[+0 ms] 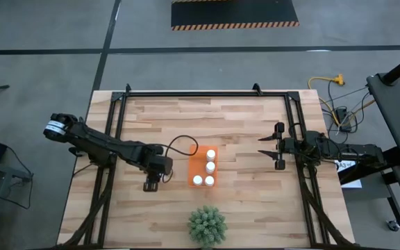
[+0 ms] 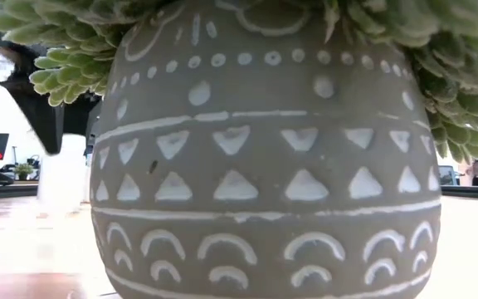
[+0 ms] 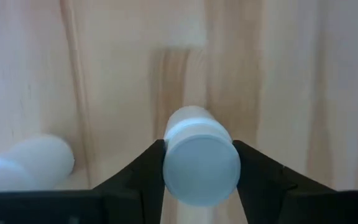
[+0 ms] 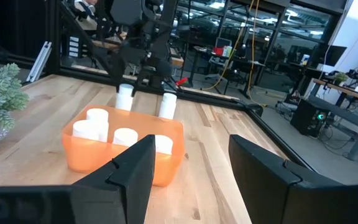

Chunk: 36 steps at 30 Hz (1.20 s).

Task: Pick and place pill bottles into a basket
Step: Put the white pill bottle into the orange bin

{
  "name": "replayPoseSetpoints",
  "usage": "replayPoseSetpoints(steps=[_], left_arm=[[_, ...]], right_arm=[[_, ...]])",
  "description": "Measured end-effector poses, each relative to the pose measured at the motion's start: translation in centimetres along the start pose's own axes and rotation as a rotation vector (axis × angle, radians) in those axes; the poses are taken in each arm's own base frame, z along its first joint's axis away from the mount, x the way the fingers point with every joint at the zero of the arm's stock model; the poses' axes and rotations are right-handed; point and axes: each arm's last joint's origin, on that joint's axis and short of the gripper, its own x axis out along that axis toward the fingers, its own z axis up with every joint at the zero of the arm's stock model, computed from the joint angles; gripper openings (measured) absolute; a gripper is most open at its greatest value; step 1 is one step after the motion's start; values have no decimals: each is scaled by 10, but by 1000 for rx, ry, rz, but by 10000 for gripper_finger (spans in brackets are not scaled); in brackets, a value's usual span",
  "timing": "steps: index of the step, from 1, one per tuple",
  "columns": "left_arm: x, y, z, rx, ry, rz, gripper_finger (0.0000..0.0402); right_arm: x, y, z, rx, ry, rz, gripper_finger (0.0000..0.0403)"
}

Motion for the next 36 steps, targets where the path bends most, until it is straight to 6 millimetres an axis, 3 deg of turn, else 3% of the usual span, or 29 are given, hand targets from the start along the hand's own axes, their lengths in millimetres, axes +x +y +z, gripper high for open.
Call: replayPoseSetpoints(steps=[15,20,36], left_arm=[[-60,-7,29,26,-32,-26,142],[-74,-7,40,41,55,19,142],[-64,2,138,220,61,42,142]], right_arm=[[0,0,0,0,0,1,194],[0,0,0,0,0,0,194],[0,0,0,0,0,0,194]])
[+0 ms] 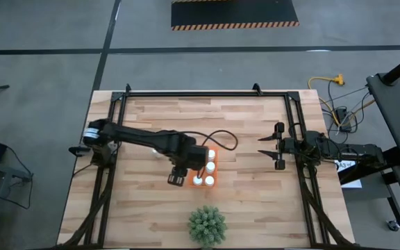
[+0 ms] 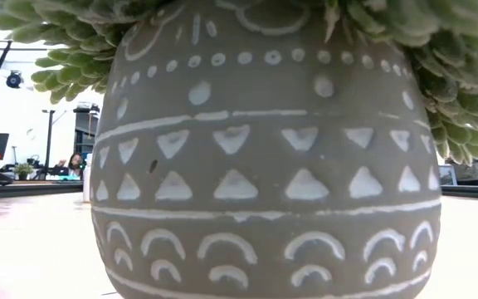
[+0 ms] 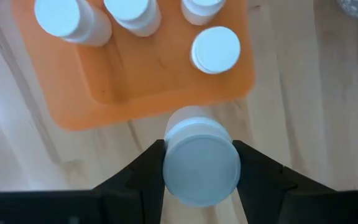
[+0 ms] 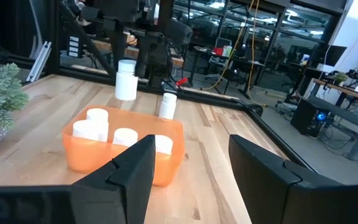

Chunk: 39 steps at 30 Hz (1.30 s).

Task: Pick and place pill bottles into a basket
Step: Put the white pill bottle into the orange bin

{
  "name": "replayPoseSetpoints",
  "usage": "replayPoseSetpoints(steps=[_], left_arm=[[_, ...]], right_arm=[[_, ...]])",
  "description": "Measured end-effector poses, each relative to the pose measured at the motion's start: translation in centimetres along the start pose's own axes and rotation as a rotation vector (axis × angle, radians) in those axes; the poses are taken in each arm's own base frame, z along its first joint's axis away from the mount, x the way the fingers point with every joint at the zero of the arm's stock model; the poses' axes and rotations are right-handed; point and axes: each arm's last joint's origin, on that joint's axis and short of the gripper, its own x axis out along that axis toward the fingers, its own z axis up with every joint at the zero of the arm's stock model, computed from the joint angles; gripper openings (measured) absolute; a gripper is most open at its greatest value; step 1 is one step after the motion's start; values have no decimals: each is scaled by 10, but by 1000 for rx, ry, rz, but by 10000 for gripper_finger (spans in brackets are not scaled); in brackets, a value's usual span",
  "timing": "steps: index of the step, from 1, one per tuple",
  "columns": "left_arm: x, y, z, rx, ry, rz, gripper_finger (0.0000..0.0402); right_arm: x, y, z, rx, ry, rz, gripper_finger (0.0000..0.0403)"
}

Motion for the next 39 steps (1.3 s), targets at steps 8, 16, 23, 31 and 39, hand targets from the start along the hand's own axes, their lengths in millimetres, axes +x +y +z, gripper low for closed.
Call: replayPoseSetpoints(steps=[8,16,23,31,39], left_arm=[[-2,18,23,35,-23,11,142],[9,32,30,39,-18,18,142],[19,37,32,49,3,14,142],[19,37,33,47,-12,16,142],[21,38,38,48,-49,15,142]], right_arm=[[0,0,0,0,0,0,194],[0,0,0,0,0,1,194],[0,0,0,0,0,0,194],[0,0,0,0,-1,0,194],[0,0,0,0,0,0,194]])
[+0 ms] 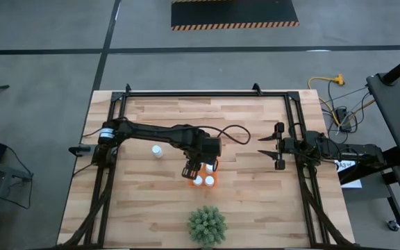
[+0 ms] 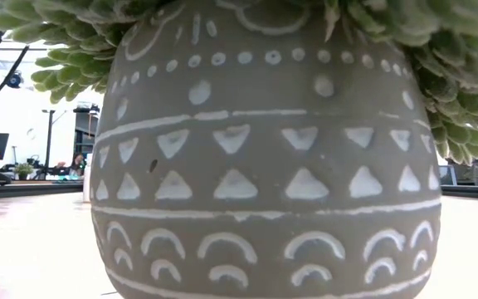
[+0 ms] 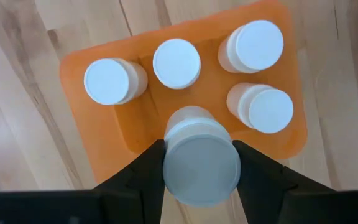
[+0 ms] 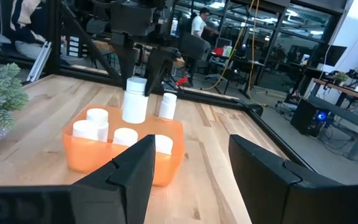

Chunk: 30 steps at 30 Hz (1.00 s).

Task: Pick and place pill bottles into a basket
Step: Put the white pill bottle into the orange bin

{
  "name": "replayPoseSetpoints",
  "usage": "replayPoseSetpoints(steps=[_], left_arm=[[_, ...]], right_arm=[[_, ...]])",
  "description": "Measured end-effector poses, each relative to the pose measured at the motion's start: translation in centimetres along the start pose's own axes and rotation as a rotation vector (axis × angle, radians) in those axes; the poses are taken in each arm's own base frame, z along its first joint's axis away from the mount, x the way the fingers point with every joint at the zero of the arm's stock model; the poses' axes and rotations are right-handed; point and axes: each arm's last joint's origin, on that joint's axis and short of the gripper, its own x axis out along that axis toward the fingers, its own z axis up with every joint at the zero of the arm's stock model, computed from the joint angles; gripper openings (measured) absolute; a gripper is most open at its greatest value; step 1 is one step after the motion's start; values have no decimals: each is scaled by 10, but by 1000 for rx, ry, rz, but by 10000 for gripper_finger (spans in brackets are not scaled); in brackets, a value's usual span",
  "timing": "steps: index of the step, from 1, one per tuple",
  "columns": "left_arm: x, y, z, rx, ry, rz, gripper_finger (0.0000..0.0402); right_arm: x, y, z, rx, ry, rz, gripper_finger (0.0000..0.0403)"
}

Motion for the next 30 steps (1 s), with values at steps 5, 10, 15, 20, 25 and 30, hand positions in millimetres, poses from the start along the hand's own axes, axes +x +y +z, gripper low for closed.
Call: replayPoseSetpoints(steps=[5,10,15,20,25,30], left_arm=[[6,0,0,0,-6,1,142],[21,-1,-4,0,15,-4,142],[35,-1,-6,0,0,-12,142],[48,-1,-8,3,-20,-13,142],[56,-2,-12,2,-11,-28,142],[64,-3,-15,-1,-9,-30,142]], right_arm=[[0,0,0,0,0,0,194],[0,0,0,0,0,0,194],[0,0,0,0,0,0,194],[0,0,0,0,0,0,194],[0,0,0,0,0,0,194],[0,0,0,0,0,0,194]])
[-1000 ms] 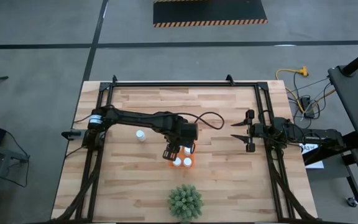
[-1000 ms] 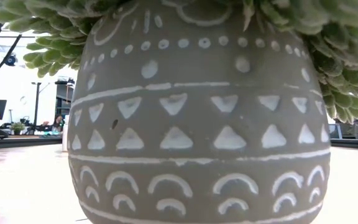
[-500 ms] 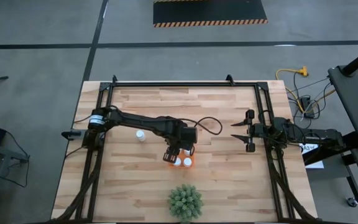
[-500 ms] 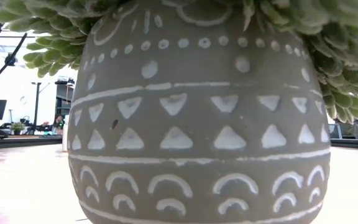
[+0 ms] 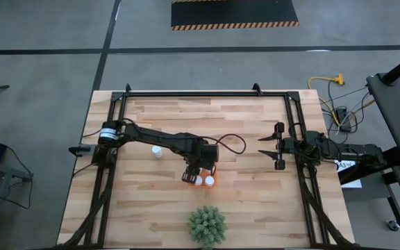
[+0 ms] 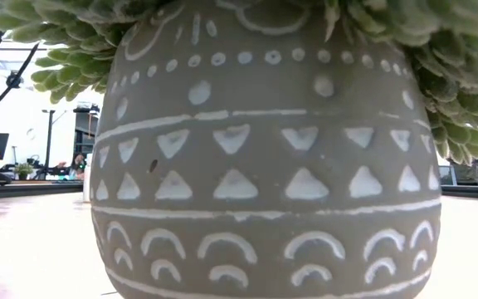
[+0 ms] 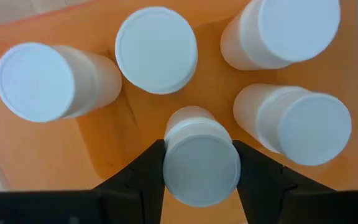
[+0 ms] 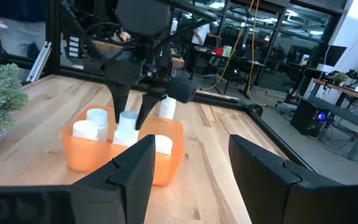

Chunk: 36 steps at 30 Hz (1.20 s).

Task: Pick and place pill bottles into a basket
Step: Put the white pill bottle into the orange bin

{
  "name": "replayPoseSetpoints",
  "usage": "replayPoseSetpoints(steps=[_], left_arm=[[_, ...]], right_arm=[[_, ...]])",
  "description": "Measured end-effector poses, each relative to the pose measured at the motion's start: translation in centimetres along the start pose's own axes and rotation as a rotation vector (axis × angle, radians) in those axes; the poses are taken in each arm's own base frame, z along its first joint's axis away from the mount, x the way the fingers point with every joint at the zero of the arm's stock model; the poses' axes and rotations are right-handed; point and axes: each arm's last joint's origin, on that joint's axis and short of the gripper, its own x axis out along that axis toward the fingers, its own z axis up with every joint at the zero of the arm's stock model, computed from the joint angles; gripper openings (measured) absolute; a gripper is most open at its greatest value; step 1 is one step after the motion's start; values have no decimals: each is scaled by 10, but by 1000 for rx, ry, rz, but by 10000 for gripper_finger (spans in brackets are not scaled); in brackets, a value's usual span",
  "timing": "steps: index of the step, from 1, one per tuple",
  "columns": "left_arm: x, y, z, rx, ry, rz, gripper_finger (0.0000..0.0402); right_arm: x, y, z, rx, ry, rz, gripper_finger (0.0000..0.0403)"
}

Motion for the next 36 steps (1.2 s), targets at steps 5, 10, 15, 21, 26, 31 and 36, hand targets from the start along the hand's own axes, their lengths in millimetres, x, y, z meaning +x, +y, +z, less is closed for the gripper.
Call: replayPoseSetpoints(steps=[5,10,15,21,26,31,36], left_arm=[[7,0,-1,0,-26,-1,142],[7,0,0,1,-34,0,146],[7,0,0,-1,-29,-1,177],[3,0,0,-3,-19,-3,186],[-8,0,1,-27,11,-9,187],[-27,-2,-1,-30,9,-9,189],[-47,-4,-6,-30,-3,-3,189]], right_arm=[[0,0,0,0,0,0,194],[0,0,0,0,0,0,194],[0,0,0,0,0,0,194],[0,0,0,0,0,0,194],[0,0,0,0,0,0,194],[0,0,0,0,-1,0,194],[0,0,0,0,-1,0,194]])
